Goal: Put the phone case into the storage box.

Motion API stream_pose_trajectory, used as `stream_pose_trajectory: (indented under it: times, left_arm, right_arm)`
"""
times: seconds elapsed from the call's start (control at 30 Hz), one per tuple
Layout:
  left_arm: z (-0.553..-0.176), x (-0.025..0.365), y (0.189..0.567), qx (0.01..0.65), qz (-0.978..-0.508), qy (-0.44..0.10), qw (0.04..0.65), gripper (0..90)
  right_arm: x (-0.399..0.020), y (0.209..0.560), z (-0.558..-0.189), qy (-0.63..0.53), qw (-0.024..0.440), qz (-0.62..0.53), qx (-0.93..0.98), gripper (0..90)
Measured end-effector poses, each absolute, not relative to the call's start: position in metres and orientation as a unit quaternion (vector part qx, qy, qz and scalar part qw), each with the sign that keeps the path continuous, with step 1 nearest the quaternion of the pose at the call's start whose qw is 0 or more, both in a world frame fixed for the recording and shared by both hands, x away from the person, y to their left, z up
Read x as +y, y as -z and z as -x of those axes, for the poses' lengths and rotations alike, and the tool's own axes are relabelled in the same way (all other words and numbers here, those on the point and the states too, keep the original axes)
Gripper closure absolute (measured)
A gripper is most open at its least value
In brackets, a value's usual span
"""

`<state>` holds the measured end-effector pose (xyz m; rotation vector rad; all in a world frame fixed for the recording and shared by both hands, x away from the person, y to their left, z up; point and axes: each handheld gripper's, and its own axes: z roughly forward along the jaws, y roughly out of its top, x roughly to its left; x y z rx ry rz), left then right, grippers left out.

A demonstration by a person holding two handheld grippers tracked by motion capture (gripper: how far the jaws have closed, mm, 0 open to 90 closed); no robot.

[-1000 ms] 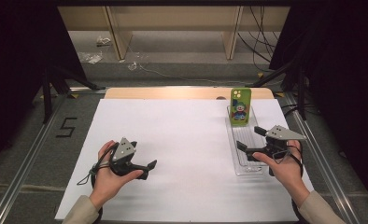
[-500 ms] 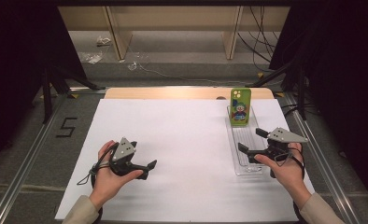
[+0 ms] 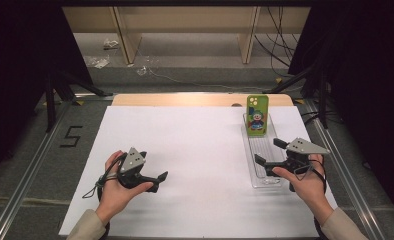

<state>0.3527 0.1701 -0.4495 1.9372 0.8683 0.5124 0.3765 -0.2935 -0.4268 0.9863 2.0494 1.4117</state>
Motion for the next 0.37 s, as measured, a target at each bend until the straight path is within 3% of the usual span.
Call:
stream_pose_trajectory:
  times: [0.37]
  left_arm:
    - [-0.3537, 0.1694, 0.4504, 0.354, -0.787, -0.207, 0.461, 0.0]
  right_arm:
    - [-0.2938, 0.4266, -0.3761, -0.513, 0.232, -0.359, 0.744, 6.9]
